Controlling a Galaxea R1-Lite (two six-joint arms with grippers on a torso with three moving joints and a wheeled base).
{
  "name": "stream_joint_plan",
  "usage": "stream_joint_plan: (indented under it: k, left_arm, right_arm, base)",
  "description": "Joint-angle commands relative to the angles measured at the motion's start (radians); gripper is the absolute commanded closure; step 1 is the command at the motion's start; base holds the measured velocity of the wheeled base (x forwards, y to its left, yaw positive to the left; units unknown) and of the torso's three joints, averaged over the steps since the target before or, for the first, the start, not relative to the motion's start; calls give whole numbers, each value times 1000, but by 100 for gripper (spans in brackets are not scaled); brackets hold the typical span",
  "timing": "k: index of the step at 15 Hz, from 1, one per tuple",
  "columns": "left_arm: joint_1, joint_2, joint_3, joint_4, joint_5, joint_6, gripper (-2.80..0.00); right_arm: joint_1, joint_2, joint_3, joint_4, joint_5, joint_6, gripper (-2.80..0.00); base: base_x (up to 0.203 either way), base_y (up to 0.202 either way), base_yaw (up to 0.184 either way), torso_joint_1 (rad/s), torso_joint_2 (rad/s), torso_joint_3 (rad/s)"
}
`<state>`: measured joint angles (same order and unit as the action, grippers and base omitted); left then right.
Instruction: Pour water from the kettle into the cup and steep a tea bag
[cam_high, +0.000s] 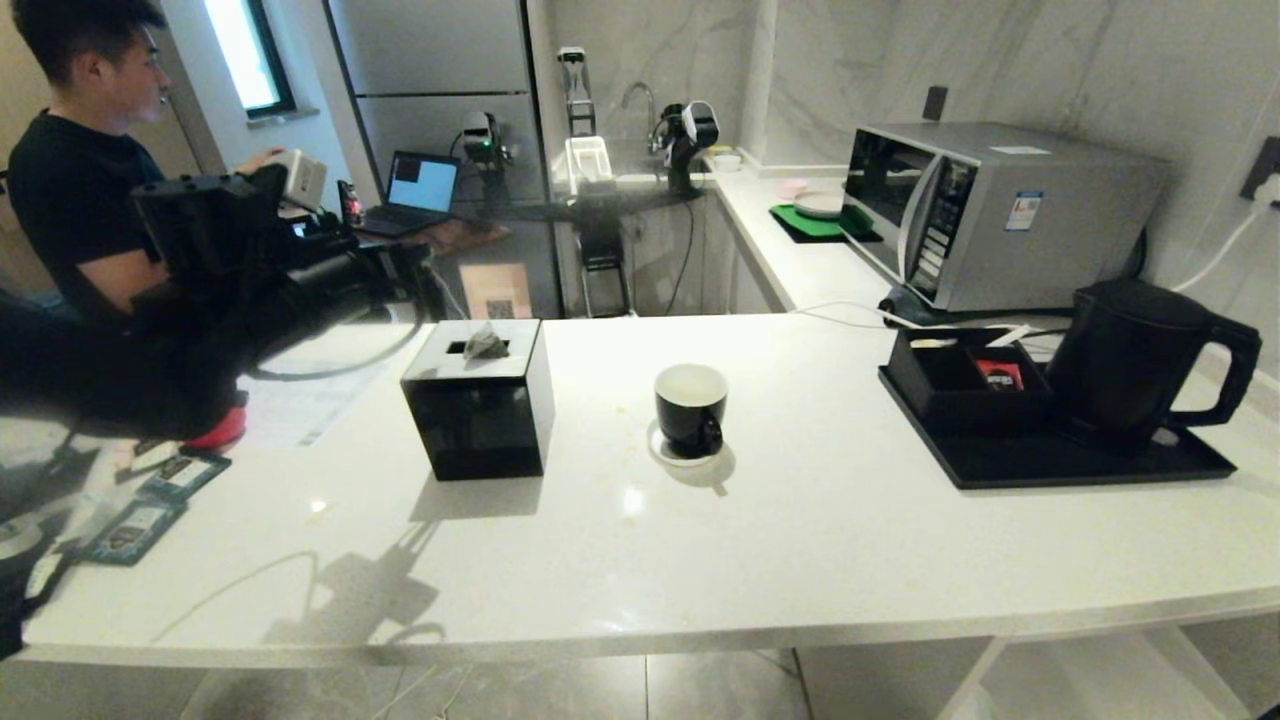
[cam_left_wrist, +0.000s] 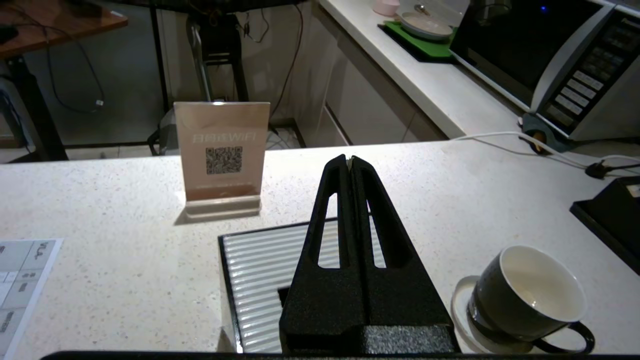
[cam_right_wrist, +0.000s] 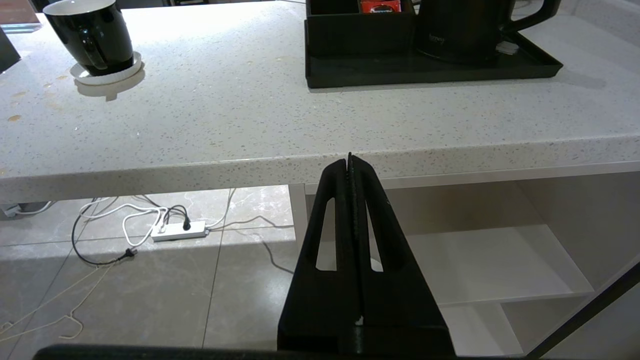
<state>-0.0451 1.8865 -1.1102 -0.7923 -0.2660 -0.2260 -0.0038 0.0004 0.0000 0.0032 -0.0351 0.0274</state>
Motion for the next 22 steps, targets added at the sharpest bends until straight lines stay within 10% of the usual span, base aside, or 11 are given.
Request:
stream_joint_plan:
  k: [1, 22]
  left_arm:
    - [2, 27, -7, -52, -2, -6, 0]
    - [-6, 80, -69, -174, -1, -10, 0]
  right_arm:
    - [0, 1, 0, 0, 0, 0, 0]
    - [-1, 1, 0, 0, 0, 0, 0]
  base:
    - [0, 0, 0, 0, 0, 0]
    - [0, 0, 0, 0, 0, 0]
